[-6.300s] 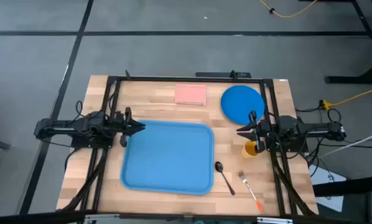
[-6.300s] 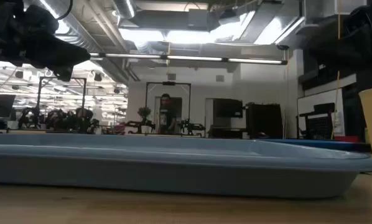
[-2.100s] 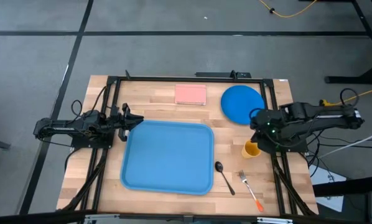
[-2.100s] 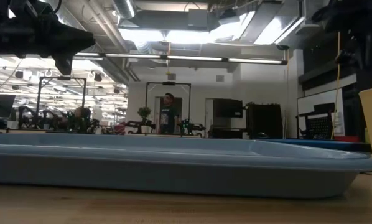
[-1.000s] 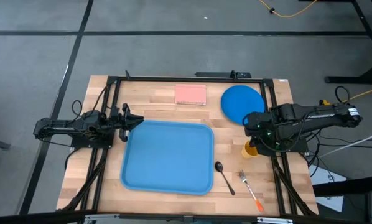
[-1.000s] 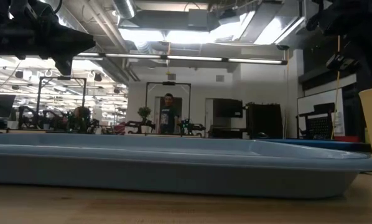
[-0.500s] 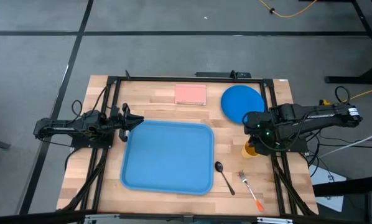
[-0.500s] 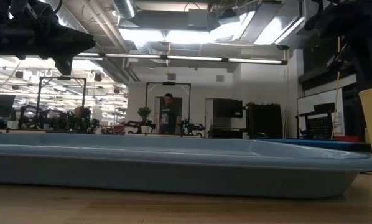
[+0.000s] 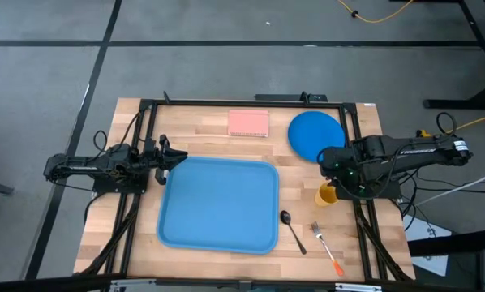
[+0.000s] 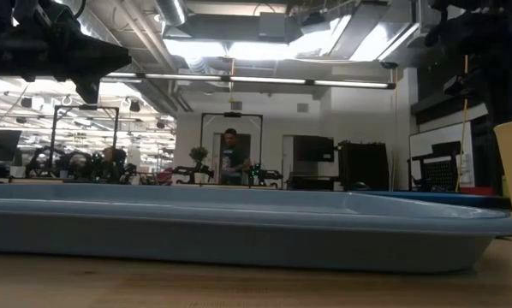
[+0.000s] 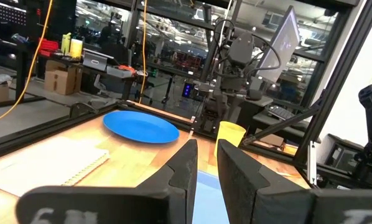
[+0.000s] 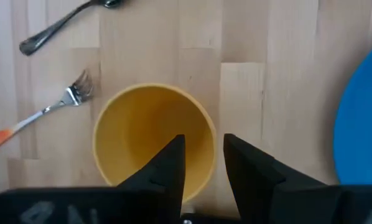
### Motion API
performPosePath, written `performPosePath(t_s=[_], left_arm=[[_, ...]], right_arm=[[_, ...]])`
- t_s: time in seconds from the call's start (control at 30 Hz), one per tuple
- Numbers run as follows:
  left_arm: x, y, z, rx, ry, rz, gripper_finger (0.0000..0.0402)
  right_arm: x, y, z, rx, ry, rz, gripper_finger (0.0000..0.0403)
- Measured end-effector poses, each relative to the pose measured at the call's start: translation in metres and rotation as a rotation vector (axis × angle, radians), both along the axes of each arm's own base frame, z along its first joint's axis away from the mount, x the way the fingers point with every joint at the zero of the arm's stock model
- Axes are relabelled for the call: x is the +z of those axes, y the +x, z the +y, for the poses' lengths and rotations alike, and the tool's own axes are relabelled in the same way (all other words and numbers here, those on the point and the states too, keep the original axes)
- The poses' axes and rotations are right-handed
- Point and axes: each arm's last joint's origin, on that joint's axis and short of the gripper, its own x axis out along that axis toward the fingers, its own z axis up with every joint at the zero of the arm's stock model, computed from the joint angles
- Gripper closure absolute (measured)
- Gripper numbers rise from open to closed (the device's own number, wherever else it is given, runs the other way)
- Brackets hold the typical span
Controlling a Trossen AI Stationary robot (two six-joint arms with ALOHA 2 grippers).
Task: Pick and place plate/cup/fork/spoon on tray
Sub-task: Put the yellow cup on the blue tray
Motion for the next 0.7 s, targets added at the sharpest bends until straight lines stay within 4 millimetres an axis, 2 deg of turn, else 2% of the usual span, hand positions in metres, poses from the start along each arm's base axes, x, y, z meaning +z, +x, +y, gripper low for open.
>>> performPosePath(t_s=[0.2, 0.7], left_arm=[[0.000, 0.000, 0.000, 0.000, 0.000, 0.000, 0.0347], [0.000, 0.000, 0.000, 0.000, 0.000, 0.000, 0.0347]], right_arm=[[-0.013, 0.002, 0.000, -0.002, -0.011, 0.057, 0.0288], [-0.025, 0.019, 0.000, -0.042, -0.054, 0.127, 0.0288]])
